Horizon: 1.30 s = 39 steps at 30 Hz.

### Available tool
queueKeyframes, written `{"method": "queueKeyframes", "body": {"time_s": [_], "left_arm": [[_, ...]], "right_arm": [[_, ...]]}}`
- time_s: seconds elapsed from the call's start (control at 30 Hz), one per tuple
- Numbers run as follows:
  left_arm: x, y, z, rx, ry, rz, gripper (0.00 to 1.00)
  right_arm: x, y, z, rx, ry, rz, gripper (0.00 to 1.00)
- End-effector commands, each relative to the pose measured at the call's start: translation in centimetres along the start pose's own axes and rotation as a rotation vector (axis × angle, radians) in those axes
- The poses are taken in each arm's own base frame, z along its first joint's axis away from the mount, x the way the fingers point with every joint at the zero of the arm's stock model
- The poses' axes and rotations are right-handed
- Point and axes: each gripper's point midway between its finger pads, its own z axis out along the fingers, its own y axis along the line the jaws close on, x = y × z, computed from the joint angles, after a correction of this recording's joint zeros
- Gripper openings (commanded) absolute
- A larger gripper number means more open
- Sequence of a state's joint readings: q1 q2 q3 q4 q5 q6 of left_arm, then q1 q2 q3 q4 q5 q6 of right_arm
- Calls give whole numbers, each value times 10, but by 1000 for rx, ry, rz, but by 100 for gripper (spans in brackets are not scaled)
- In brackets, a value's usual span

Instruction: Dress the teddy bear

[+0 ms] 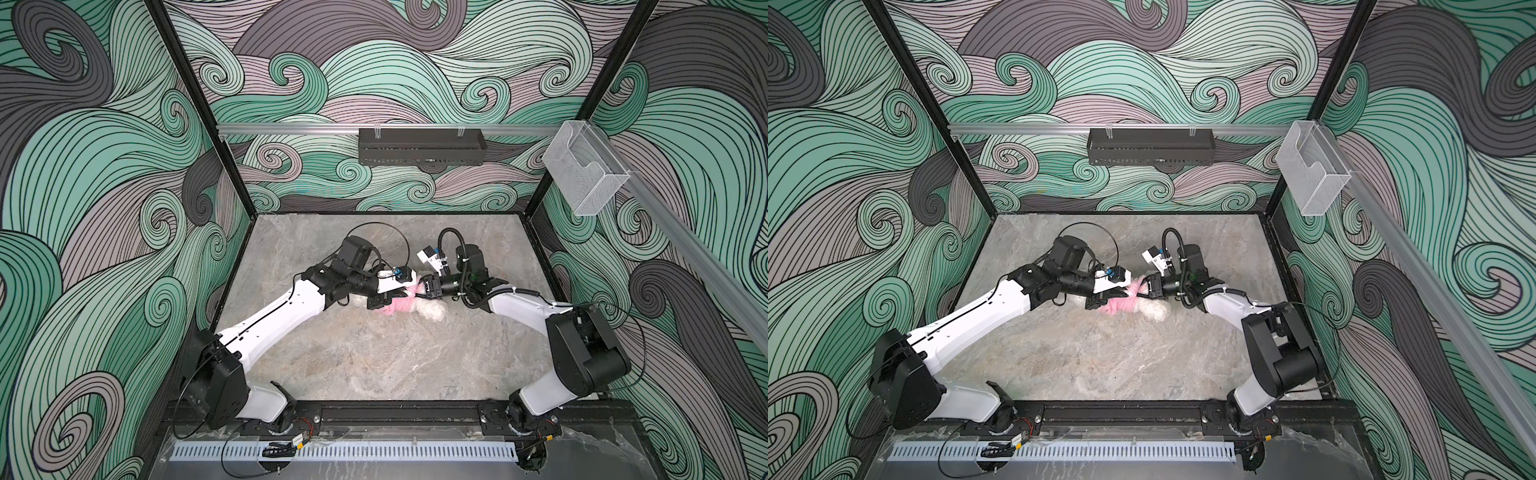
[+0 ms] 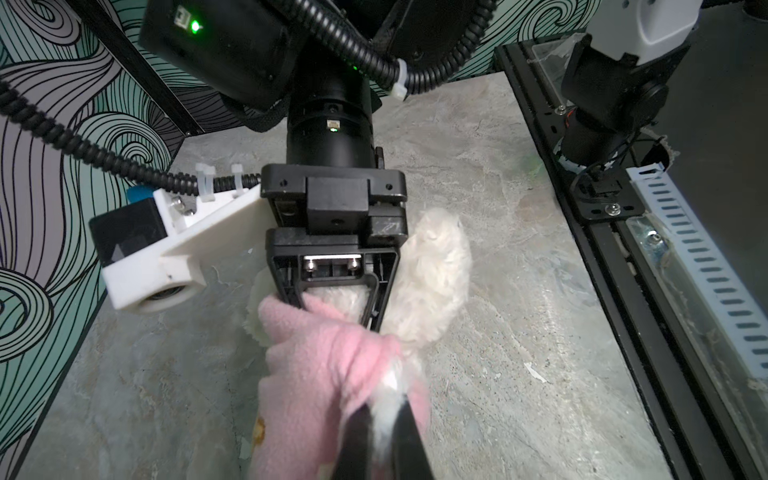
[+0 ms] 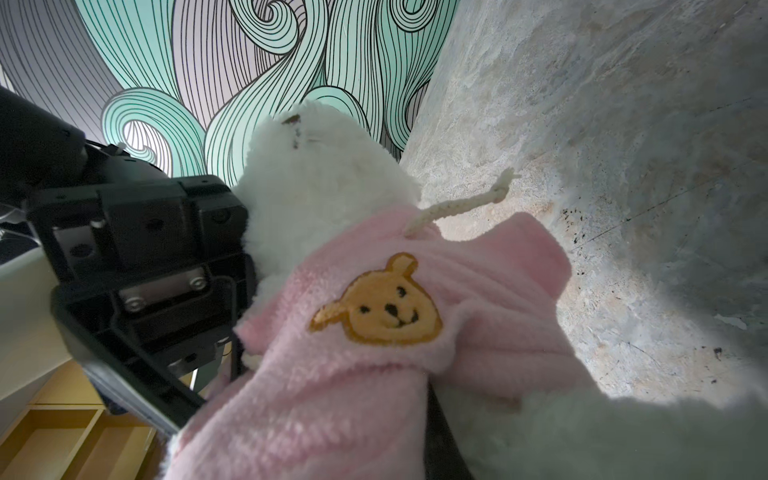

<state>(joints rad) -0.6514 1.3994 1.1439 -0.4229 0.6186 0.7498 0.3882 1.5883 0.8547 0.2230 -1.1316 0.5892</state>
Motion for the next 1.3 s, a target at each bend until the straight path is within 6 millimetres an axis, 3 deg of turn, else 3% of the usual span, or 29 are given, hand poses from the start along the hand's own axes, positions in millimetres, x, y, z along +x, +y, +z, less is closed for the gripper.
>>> {"method": "queueKeyframes", "body": {"time_s": [0.0,0.07,0.1,0.2,0.33,0.57,0.77,1.17,1.27], "left_arm": [[-4,-69,-15,235,5,-136,0],[2,-36,-22,41,3,-166,2],[2,-25,-26,-42,-11,-152,9],[5,-8,-37,-186,-5,-95,26],[12,5,-54,-278,94,-104,34],[-5,9,-59,-285,50,11,28],[-13,20,-47,-232,85,73,21],[-16,45,-30,-194,159,145,18],[-9,48,-20,-169,186,141,18]], "right_arm": [[-60,-40,-39,268,-244,-83,0],[-53,-29,-39,255,-235,-173,0],[-48,-22,-36,251,-216,-225,0],[-35,-4,-25,246,-166,-349,0],[-30,2,-23,256,-166,-406,0],[-19,7,-15,262,-130,-509,0],[-12,9,-6,274,-99,-555,0],[-10,15,1,248,-84,-564,0],[-10,17,1,245,-88,-570,0]]}}
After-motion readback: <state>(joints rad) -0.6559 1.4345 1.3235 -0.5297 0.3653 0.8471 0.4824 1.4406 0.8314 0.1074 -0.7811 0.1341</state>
